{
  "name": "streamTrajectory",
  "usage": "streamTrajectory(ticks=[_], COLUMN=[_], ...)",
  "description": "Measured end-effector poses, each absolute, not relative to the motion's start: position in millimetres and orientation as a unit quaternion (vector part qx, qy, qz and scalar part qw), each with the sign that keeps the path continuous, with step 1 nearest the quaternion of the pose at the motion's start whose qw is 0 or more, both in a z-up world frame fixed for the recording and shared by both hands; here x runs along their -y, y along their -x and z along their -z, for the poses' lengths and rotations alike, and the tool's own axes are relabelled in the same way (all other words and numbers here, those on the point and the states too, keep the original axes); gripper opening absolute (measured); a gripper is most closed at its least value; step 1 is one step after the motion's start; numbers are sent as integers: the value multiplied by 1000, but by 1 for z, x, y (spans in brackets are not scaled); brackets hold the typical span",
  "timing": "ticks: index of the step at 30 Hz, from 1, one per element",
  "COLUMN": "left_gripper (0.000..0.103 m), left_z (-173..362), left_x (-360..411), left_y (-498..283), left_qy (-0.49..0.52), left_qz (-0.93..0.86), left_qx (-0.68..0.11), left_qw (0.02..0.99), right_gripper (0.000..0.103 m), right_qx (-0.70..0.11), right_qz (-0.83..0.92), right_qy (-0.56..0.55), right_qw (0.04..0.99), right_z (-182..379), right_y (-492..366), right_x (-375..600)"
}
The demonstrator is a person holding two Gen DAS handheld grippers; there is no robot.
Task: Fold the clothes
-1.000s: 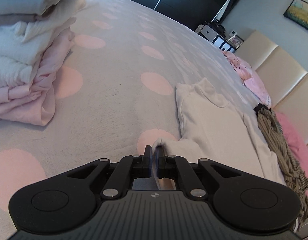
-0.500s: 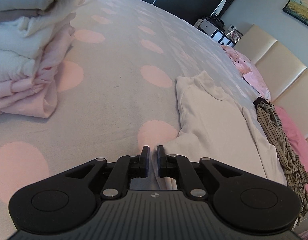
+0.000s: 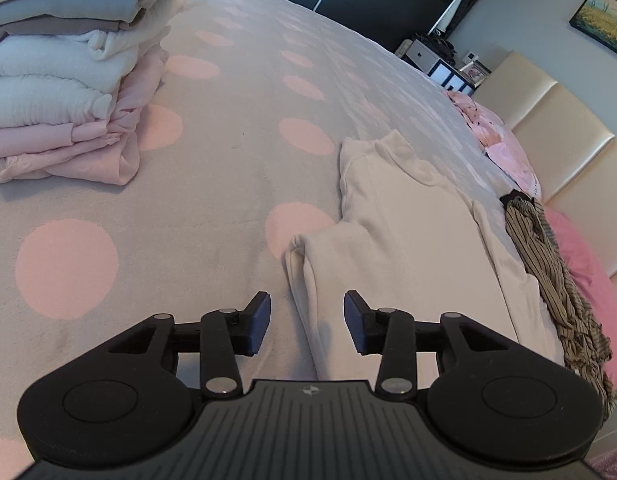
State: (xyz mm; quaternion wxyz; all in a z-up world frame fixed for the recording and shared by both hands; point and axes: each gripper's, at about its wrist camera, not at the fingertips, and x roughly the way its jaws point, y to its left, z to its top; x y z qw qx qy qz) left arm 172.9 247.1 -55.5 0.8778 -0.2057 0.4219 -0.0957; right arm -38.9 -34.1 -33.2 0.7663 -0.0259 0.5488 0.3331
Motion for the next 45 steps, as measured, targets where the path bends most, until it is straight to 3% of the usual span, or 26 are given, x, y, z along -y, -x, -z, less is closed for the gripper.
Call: streamTrajectory(ticks=[13, 15, 17, 20, 23, 26, 37, 39, 41, 42, 44, 45], left_gripper=[42, 26, 18, 16, 3, 1, 3, 27, 41, 44, 42, 28], left_z=[42, 40, 42, 56, 73, 77, 64, 58, 56, 56, 61, 65], left_x=[-194, -180, -166, -150, -158, -176, -223, -221, -218, -215, -208, -204], left_y=[-229, -237, -248, -262, -271, -276, -264, -259, -253, -249, -246, -247], left_qy=[114, 97, 90, 62, 66, 87, 128, 121, 110, 108, 98, 80], left_qz=[87, 112, 140, 132, 112, 100, 84, 105, 124, 135, 145, 131], left_qx=[-386, -383, -393, -417, -432, -427, -410, -413, -412, -412, -424, -436], left_qw=[911, 912, 904, 897, 892, 894, 899, 896, 896, 895, 889, 887], right_gripper=[36, 36, 36, 36, 36, 36, 36, 36, 36, 36, 36, 36], right_qx=[-548, -546, -546, -548, -550, -550, -550, -549, -549, -549, -548, -547], right_qz=[-287, -279, -272, -264, -261, -261, -262, -263, -265, -267, -268, -269], right_qy=[8, 8, 4, -1, -4, -10, -31, -29, -27, -26, -23, -21], right_qw=[786, 790, 792, 794, 793, 793, 793, 793, 792, 792, 792, 793], right_z=[34, 33, 35, 39, 42, 45, 51, 51, 51, 50, 52, 53], right_y=[30, 27, 23, 17, 13, 10, -6, -6, -6, -5, -4, -3], right_x=[64, 70, 75, 80, 84, 86, 93, 93, 92, 92, 87, 83])
